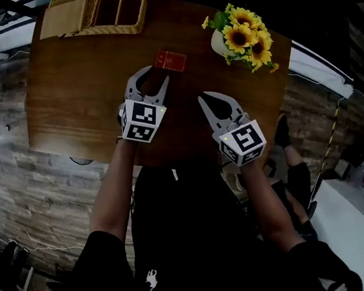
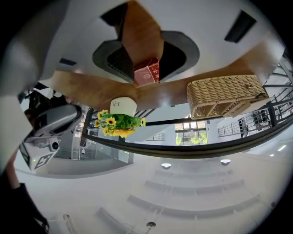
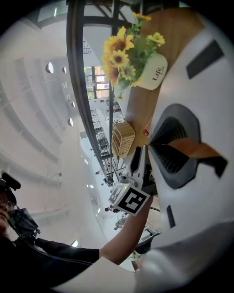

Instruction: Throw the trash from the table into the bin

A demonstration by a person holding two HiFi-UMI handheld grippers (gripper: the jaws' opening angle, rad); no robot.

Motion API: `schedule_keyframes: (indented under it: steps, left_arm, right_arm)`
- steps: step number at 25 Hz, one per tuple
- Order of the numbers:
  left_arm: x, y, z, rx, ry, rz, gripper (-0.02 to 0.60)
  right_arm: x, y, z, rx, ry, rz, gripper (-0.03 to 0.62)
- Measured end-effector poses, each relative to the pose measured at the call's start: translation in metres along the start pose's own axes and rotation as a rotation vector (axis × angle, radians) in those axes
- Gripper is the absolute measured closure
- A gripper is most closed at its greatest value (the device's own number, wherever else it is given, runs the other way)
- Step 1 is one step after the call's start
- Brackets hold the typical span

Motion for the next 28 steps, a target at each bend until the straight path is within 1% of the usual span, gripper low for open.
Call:
schedule_keyframes:
  steps: [3, 5, 9, 12, 16, 20, 28]
  left_arm:
    - [0.015, -0.005, 0.002, 0.046, -0.04, 0.054, 0.359]
    - [0.025, -0.01, 0.003, 0.081, -0.07, 0.092, 0.321]
    - [0.043, -0.021, 0.001, 0.18, -0.122, 0.16, 0.258]
    - [0.056, -0.025, -0.002, 0.261, -0.159, 0.216, 0.225]
    - [0.071, -0.03, -0.004, 0.338, -0.198, 0.293, 0.222]
    - [0.08, -0.031, -0.006, 0.4, -0.244, 0.4, 0.222]
    - [0.097, -0.031, -0.012, 0.544, -0.296, 0.539, 0.224]
  right_arm:
    - [0.001, 0.004, 0.001, 0.009, -0.002, 0.003, 0.58]
    - [0.001, 0.007, 0.002, 0.018, -0.001, 0.005, 0.58]
    - [0.003, 0.011, 0.004, 0.028, -0.012, 0.015, 0.58]
    - [0.004, 0.014, 0.006, 0.035, -0.02, 0.022, 0.58]
    - [0.007, 0.017, 0.007, 0.049, -0.022, 0.022, 0.58]
    - [0.008, 0.018, 0.007, 0.063, -0.021, 0.03, 0.58]
    - [0.008, 0.018, 0.006, 0.079, -0.032, 0.057, 0.58]
Point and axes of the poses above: the fingertips, and each gripper's own axes: x forward along the fingers, y to its right, z out of its underside, the point moved 10 cm from there along -x, backward along the fingers, and after that the axes turned 3 degrees about y, right-handed, at the moved point
